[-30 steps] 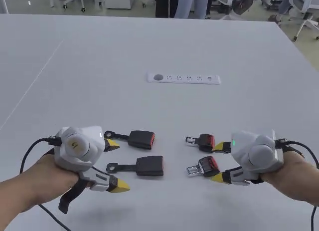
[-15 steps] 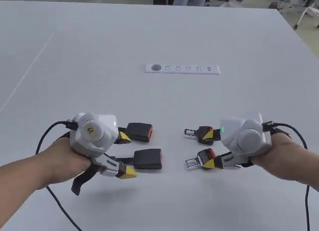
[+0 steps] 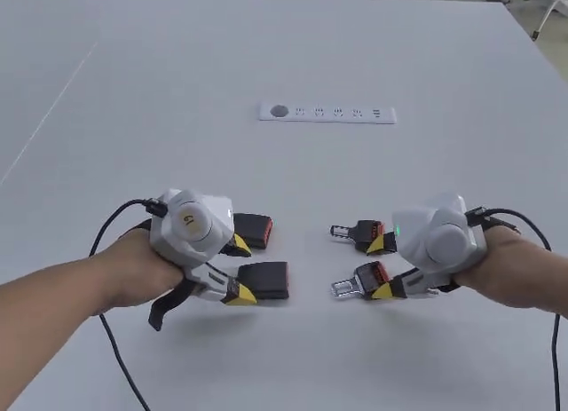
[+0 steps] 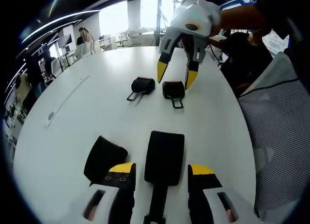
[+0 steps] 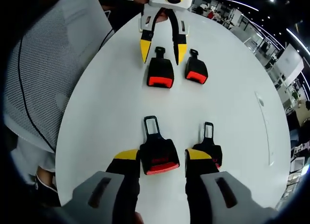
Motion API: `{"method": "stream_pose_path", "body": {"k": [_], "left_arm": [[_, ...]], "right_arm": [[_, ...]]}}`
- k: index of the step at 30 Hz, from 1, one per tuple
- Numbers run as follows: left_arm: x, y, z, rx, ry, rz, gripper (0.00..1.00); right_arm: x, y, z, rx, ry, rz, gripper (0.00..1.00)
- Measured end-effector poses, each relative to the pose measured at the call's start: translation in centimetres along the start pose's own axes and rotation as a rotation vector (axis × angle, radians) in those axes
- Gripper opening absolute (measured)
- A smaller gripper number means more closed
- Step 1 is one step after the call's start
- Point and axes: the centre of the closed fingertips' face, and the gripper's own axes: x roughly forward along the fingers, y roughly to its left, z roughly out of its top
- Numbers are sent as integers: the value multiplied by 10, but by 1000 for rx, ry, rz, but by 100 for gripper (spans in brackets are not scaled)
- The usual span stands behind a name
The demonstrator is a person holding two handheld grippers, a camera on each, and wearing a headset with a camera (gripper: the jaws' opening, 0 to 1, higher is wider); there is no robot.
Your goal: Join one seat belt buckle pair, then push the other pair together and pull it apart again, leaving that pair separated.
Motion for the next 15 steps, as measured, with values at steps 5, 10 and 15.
{"method": "stream_pose_path", "body": {"k": [5, 10, 15], "left_arm": [[6, 0, 0, 29, 13, -21, 40], [10, -2, 2, 64, 22, -49, 35], [14, -4, 3, 104, 30, -68, 32]], "right_arm": [[7, 3, -2, -16, 11, 30, 33], [10, 5, -6, -14, 18, 45, 32], [10, 4, -5, 33, 10, 45, 31]]}}
